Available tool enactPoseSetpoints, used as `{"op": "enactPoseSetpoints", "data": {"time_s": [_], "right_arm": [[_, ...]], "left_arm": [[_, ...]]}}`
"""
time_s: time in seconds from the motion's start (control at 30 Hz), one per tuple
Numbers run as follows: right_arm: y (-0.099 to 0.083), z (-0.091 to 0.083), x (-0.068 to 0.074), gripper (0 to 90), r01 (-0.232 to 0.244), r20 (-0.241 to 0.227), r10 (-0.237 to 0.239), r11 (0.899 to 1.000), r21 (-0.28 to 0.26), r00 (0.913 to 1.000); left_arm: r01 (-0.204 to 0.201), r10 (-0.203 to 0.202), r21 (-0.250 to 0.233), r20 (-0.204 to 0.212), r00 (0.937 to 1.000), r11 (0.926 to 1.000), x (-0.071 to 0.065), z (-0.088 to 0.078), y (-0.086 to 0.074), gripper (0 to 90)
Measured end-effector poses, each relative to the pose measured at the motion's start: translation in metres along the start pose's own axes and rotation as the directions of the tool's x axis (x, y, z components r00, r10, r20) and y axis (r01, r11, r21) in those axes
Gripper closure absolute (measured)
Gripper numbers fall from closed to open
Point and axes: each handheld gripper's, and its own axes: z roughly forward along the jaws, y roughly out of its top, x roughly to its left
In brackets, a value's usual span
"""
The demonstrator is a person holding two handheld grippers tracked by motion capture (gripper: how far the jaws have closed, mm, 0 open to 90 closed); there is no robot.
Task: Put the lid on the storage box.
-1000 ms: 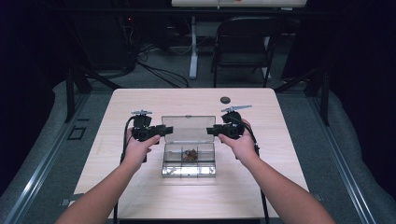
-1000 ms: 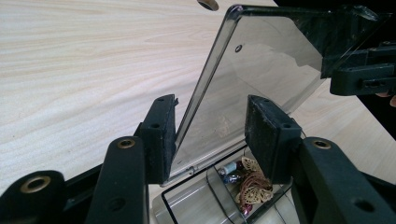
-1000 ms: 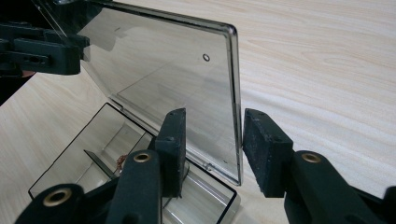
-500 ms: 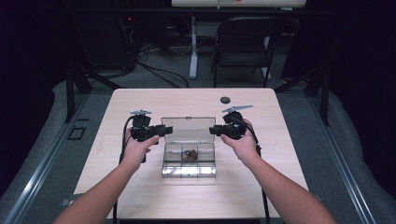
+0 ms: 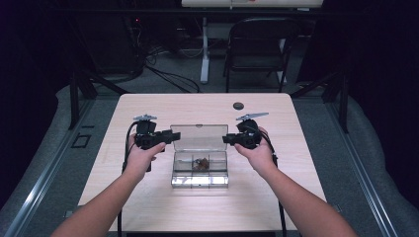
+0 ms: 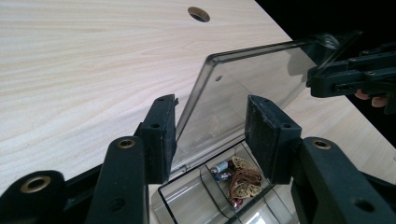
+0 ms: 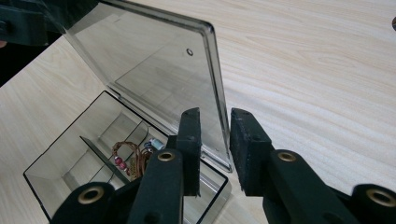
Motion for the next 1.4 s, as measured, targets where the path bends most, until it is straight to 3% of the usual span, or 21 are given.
{"op": "enactPoseSetpoints", "data": {"time_s": [0.27, 0.47, 0.83, 1.13, 1.4], "right_arm": [[-0.001, 0.001, 0.0, 73.9, 0.009, -0.003, -0.009, 1.0, 0.003, 1.0], [-0.001, 0.001, 0.003, 72.5, 0.023, -0.002, -0.023, 1.0, 0.008, 0.9997], [-0.003, -0.002, 0.005, 69.2, 0.03, -0.01, -0.03, 1.0, -0.001, 0.9995], [-0.005, -0.003, 0.007, 63.5, 0.03, -0.025, -0.03, 1.0, -0.004, 0.9992], [-0.007, -0.005, 0.012, 63.5, 0.041, -0.011, -0.041, 0.999, 0.002, 0.9991]], "left_arm": [[-0.014, 0.014, -0.015, 0.011, 0.9998, 0.9998, -0.001, -0.005, 0.002, 56.2], [-0.053, 0.052, -0.035, -0.02, 0.9984, 0.998, -0.007, -0.008, 0.003, 62.3], [-0.12, 0.119, -0.027, -0.057, 0.9913, 0.9924, -0.014, -0.018, 0.004, 69.6], [-0.129, 0.128, -0.021, -0.051, 0.9905, 0.9914, -0.017, -0.022, -0.002, 71.1], [-0.134, 0.132, -0.03, -0.048, 0.9901, 0.9906, -0.021, -0.027, -0.008, 70.6]]}}
